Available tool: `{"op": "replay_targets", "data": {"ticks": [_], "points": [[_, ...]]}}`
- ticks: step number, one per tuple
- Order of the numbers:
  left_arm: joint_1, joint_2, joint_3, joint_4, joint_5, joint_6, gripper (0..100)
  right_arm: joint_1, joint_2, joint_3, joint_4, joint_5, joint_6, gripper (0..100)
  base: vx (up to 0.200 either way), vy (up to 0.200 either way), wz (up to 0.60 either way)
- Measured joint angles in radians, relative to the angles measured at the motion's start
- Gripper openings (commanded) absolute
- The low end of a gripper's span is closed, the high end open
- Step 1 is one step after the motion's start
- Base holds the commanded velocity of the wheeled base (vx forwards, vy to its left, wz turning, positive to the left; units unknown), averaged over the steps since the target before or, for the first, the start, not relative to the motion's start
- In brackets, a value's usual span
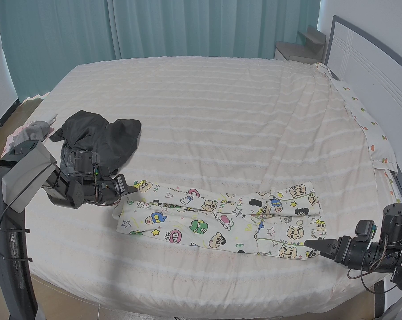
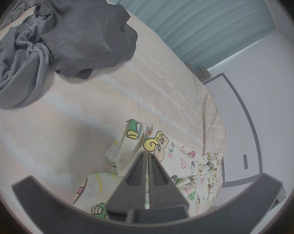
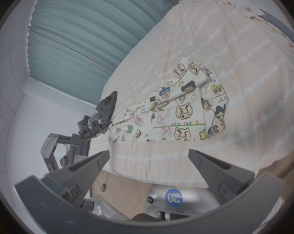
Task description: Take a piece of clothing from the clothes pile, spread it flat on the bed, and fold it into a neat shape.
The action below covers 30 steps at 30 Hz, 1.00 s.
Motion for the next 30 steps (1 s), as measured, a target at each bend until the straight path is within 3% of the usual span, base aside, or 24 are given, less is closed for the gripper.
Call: {"op": "replay_targets", "data": {"ticks": [13,25,26,30], "points": [[0.003,0.005,-0.020,-0.047,0.058,0.003,0,0.010,0.004,0.000,0.001,0.000,0.001,100,0.000,0.000,0.00],[0.015,0.019,-0.018,-0.052,0.060,-0.041,0,0.011,0.005,0.000,0.001,-0.001,0.001,100,0.000,0.000,0.00],[0.020,0.019,-0.015,-0.052,0.060,-0.041,100,0.011,0.005,0.000,0.001,-0.001,0.001,100,0.000,0.000,0.00],[0.043,0.019,-0.007,-0.053,0.055,-0.039,100,0.011,0.005,0.000,0.006,-0.001,0.001,100,0.000,0.000,0.00]]}}
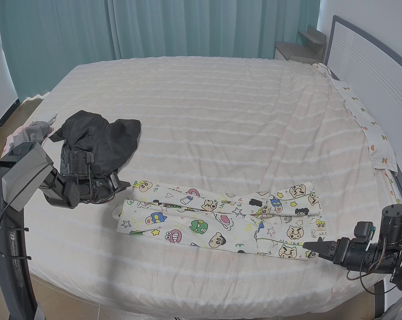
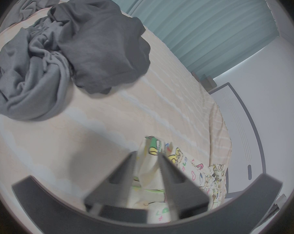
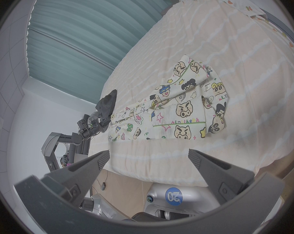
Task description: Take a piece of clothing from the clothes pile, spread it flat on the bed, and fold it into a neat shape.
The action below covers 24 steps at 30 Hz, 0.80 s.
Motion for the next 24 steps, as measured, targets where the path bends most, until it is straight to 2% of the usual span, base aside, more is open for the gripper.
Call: {"op": "replay_targets", "data": {"ticks": [3,8,12,14,17,24], "points": [[0.020,-0.006,0.010,0.000,-0.014,0.001,100,0.000,0.000,0.000,0.009,0.000,0.000,100,0.000,0.000,0.00],[0.047,-0.031,0.044,-0.001,-0.089,0.017,100,0.001,0.000,0.000,0.012,0.001,0.000,100,0.000,0.000,0.00],[0.059,-0.048,0.076,0.000,-0.119,0.119,100,0.001,-0.001,0.000,0.013,0.000,0.000,100,0.000,0.000,0.00],[0.061,-0.050,0.095,0.001,-0.123,0.206,100,0.001,-0.001,0.000,0.013,0.001,0.000,100,0.000,0.000,0.00],[0.055,-0.049,0.118,0.002,-0.119,0.285,100,0.001,-0.002,0.000,0.013,0.001,0.000,100,0.000,0.000,0.00],[0.007,-0.023,0.131,0.000,-0.072,0.304,100,0.001,-0.007,0.000,0.014,0.001,0.000,100,0.000,0.000,0.00]]}}
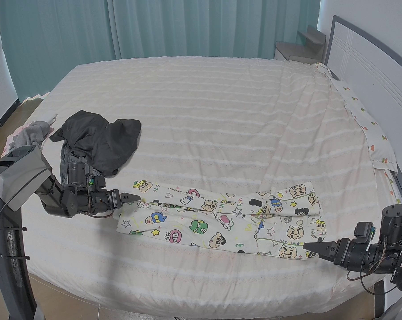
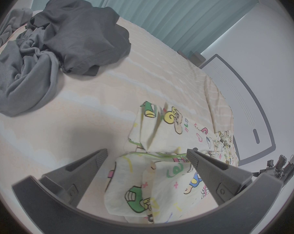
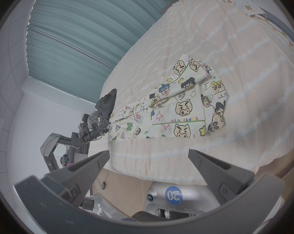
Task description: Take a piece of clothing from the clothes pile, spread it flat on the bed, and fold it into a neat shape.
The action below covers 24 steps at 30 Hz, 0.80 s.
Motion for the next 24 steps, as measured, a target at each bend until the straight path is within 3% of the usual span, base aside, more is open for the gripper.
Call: {"op": "replay_targets", "data": {"ticks": [16,17,24], "points": [[-0.067,0.062,-0.080,-0.001,0.027,-0.058,100,0.000,0.000,0.000,0.000,0.000,-0.001,100,0.000,0.000,0.00],[-0.069,0.063,-0.081,-0.001,0.027,-0.064,0,0.000,0.000,0.000,0.000,0.000,-0.001,100,0.000,0.000,0.00],[-0.080,0.067,-0.081,0.005,0.024,-0.088,0,0.000,0.000,0.000,0.000,0.000,-0.002,100,0.000,0.000,0.00]]}}
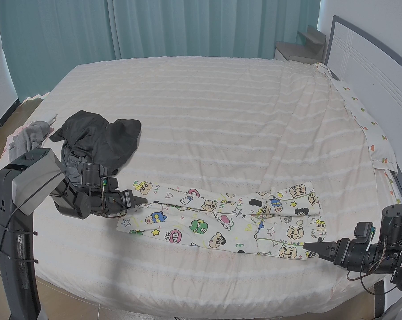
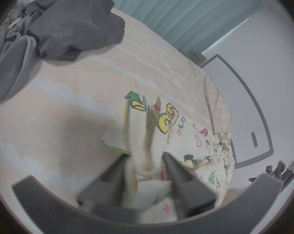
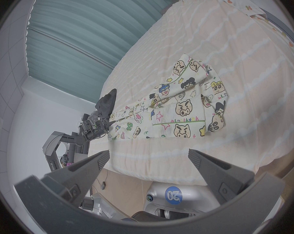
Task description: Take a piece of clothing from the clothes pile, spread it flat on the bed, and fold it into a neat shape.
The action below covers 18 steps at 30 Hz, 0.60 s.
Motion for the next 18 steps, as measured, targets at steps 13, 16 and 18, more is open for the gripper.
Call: {"op": "replay_targets", "data": {"ticks": [13,16,18], "points": [[0.006,-0.029,0.035,0.003,0.000,-0.003,0,0.000,0.000,0.000,-0.001,0.000,0.000,100,0.000,0.000,0.00],[0.020,-0.050,0.044,0.009,0.000,-0.004,0,0.000,-0.002,0.000,0.000,0.000,0.000,100,0.000,0.000,0.00],[0.031,-0.063,0.049,0.020,0.000,-0.004,0,0.000,-0.003,0.000,-0.001,0.000,0.000,100,0.000,0.000,0.00]]}}
